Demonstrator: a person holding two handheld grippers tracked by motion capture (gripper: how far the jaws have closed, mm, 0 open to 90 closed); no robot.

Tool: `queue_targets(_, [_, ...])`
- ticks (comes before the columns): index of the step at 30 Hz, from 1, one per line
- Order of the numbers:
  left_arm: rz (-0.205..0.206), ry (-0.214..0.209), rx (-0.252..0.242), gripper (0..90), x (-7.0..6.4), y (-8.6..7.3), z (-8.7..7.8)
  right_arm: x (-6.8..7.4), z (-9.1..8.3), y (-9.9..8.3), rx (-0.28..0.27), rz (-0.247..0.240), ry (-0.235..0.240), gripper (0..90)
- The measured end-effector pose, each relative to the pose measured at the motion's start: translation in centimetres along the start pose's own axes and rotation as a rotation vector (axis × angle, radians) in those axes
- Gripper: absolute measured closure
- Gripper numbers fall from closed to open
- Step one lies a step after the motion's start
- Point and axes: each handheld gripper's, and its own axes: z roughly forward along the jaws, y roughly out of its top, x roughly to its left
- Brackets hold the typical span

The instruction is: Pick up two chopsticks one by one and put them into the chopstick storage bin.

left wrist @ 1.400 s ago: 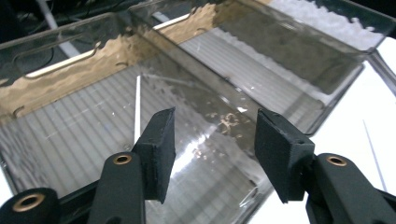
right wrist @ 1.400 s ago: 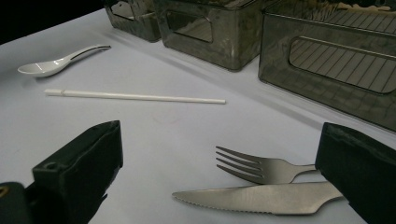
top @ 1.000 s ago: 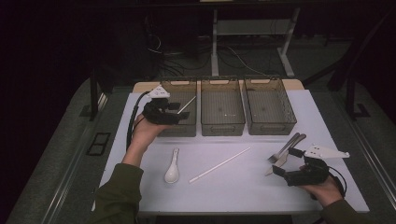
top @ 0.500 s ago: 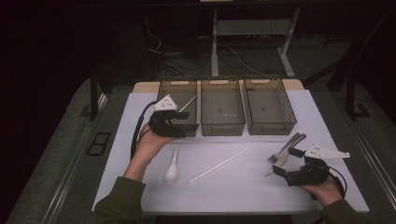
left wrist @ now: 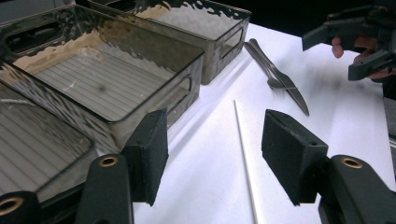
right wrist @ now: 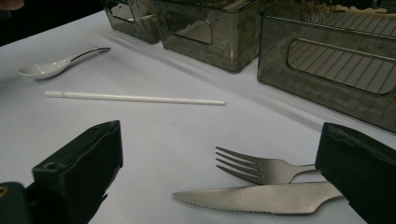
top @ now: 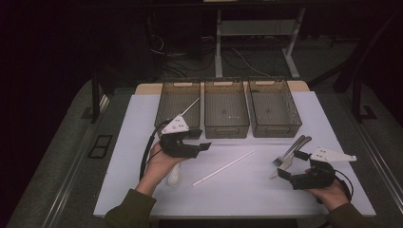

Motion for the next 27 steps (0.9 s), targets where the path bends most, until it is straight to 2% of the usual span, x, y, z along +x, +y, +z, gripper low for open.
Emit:
queue_targets(7, [-0.002,-0.019,0.031,45.1,-1.3,-1.2,1.2,0.0,0.0,0.0,-0.001,0.001,-0.001,0.7])
queue_targets(12, [-0.017,-0.043,0.053,48.9,-1.7,-1.9,2.2,0.0,0.0,0.0,-0.001,-0.001,0.000,0.7])
queue_targets(20, [-0.007,-0.054,0.112,57.9,-2.1,-2.5,4.1,0.0,0.1,0.0,0.003,-0.005,0.000,0.7])
queue_targets(27, [-0.011,-0.088,0.154,62.7,-2.6,-2.9,5.6,0.0,0.1,0.0,0.005,-0.006,0.000,0.7])
